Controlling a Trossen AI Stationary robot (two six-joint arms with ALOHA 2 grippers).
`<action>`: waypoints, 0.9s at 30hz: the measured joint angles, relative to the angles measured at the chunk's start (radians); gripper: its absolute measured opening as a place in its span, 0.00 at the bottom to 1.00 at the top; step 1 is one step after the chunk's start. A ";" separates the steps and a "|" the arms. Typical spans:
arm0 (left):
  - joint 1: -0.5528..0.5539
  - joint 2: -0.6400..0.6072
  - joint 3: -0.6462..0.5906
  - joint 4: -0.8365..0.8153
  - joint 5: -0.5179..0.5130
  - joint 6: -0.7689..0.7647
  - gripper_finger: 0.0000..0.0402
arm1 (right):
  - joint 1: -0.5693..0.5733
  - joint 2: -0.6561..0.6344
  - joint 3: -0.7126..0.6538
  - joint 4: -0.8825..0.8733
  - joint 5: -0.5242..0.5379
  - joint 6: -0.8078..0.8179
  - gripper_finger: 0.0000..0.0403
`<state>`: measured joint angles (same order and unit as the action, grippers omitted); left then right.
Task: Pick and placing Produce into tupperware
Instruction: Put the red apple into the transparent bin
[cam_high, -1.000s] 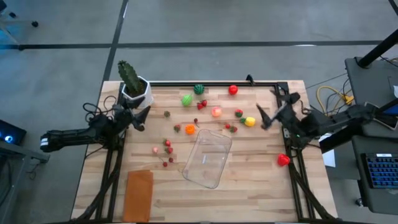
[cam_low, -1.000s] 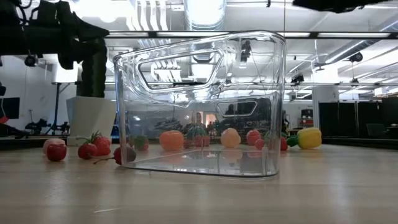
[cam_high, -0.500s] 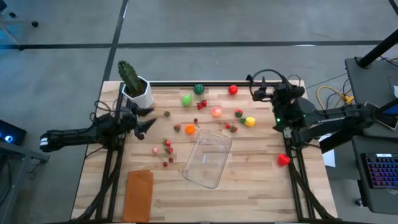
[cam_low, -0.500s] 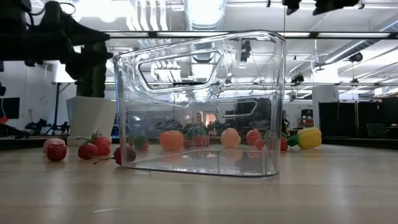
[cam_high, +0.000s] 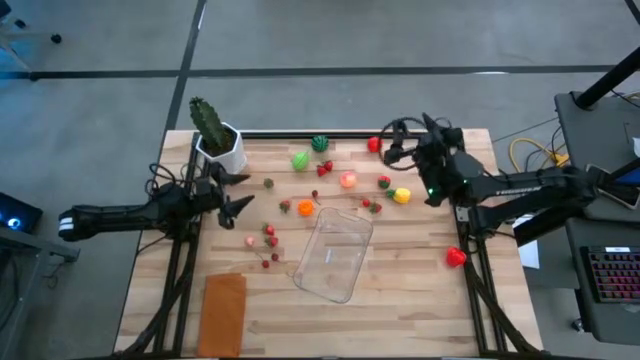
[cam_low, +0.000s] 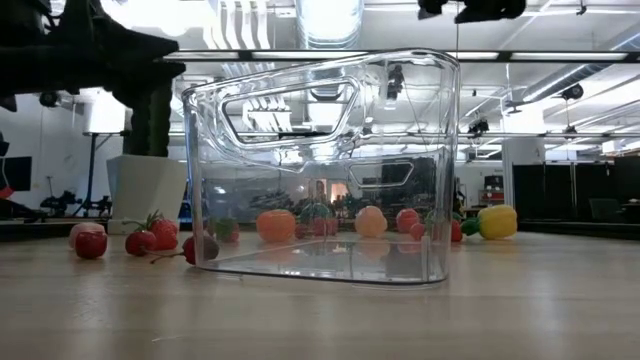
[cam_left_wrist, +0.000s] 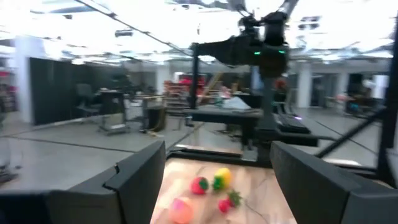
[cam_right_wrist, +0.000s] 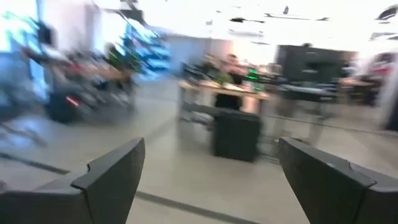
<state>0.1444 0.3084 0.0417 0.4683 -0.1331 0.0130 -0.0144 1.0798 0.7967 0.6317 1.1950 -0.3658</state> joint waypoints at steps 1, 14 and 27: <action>0.000 0.003 0.001 0.000 -0.014 -0.003 0.69 | -0.019 -0.005 0.000 0.001 -0.037 0.044 0.89; 0.000 0.039 0.002 -0.005 -0.021 -0.041 0.69 | -0.328 -0.033 0.269 -1.441 -0.613 1.041 0.89; 0.000 0.124 0.001 -0.005 -0.030 -0.234 0.69 | -0.353 0.185 0.476 -1.999 -0.967 1.244 0.89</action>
<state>0.1444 0.4322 0.0429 0.4633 -0.1634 -0.2207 -0.3675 1.2653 1.2728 -1.3668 0.2277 0.8780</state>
